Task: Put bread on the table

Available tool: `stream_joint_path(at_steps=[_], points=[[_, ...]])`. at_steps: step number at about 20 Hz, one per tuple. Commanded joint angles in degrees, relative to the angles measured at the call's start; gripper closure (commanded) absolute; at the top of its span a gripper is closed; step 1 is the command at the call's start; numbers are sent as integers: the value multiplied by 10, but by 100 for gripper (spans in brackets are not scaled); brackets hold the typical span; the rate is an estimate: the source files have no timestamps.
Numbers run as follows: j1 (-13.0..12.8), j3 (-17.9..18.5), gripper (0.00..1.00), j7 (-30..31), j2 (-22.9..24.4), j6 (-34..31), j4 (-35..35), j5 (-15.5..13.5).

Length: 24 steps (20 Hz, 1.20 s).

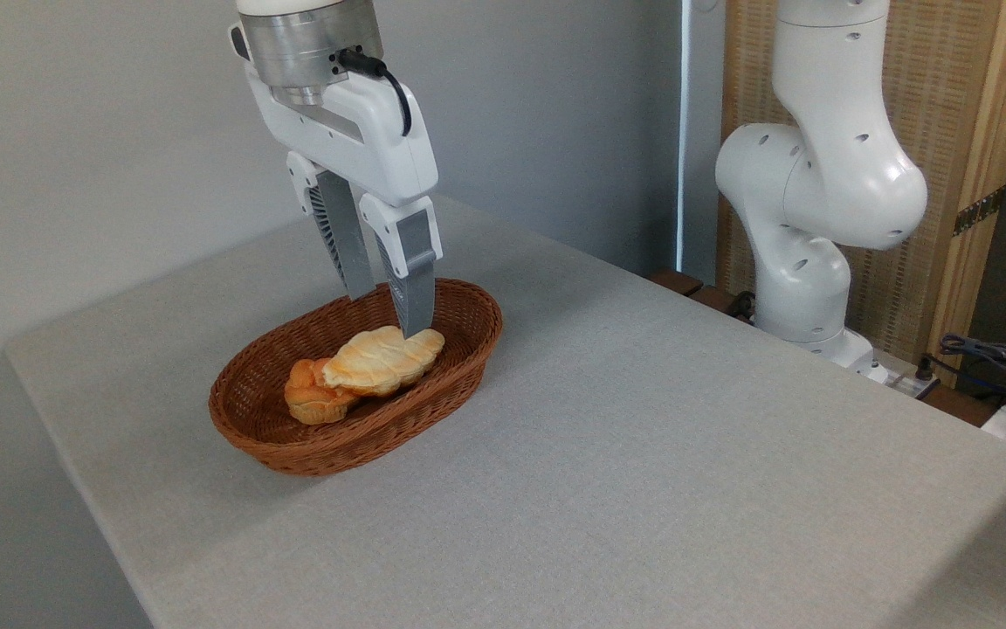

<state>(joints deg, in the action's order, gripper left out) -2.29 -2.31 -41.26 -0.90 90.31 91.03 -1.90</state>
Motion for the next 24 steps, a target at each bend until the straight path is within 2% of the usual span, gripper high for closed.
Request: stream_joint_path(at_steps=[1,15,20,21,24], points=[[-6,4,0,7,-7,-8,-13,4],[-10,-1,0,9,-13,-8,-12,2],[-16,-4,0,12,-6,27,13,0],[-23,-5,0,14,1,43,33,-8],[-27,-4,0,30,54,145,132,-70]])
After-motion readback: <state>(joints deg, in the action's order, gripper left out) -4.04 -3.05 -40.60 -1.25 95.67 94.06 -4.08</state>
